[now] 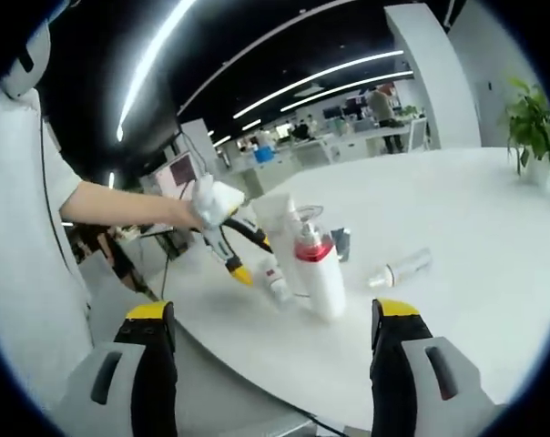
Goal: Arrange the skincare products in the storage area until every visible bottle or jar stands upright without overlapping.
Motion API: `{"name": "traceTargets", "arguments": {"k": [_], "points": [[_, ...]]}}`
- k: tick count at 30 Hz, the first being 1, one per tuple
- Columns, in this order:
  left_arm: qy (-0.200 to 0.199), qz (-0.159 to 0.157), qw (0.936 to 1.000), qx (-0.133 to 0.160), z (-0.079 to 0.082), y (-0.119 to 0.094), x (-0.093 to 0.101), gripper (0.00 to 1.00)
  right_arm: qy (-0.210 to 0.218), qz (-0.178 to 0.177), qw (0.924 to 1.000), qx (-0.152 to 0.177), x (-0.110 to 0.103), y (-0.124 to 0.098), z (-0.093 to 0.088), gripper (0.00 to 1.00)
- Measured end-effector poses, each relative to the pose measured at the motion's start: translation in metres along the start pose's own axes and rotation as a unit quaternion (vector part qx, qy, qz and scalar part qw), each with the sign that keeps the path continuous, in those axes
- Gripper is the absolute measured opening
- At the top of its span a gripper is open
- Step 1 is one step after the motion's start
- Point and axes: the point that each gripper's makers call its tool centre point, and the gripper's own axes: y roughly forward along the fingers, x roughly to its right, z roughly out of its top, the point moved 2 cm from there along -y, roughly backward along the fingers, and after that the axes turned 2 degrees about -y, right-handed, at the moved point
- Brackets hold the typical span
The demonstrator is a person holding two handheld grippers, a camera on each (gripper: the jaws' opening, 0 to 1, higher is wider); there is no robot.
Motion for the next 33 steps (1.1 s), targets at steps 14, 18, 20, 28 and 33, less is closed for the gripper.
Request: {"name": "traceTargets", "arguments": {"k": [14,18,20,28,33], "points": [[0.024,-0.001,0.9991,-0.034,-0.005,0.019,-0.005,0.30,-0.006,0.027,0.9995,-0.015,-0.001,0.016,0.004,0.88],[0.030,-0.001,0.9989,-0.036,-0.002,0.019,-0.002,0.30,-0.003,0.033,0.9993,-0.016,-0.003,0.021,0.004,0.88],[0.033,-0.002,0.9989,-0.033,-0.002,0.019,-0.001,0.29,-0.004,0.037,0.9991,-0.020,-0.004,0.022,0.003,0.87],[0.003,0.013,0.9995,-0.028,-0.005,0.010,0.003,0.26,-0.005,0.047,0.9988,-0.015,-0.009,0.024,0.006,0.87],[-0.017,0.031,0.9992,-0.016,-0.004,0.001,0.000,0.25,-0.006,0.055,0.9984,-0.016,-0.013,0.025,0.006,0.87]]}}
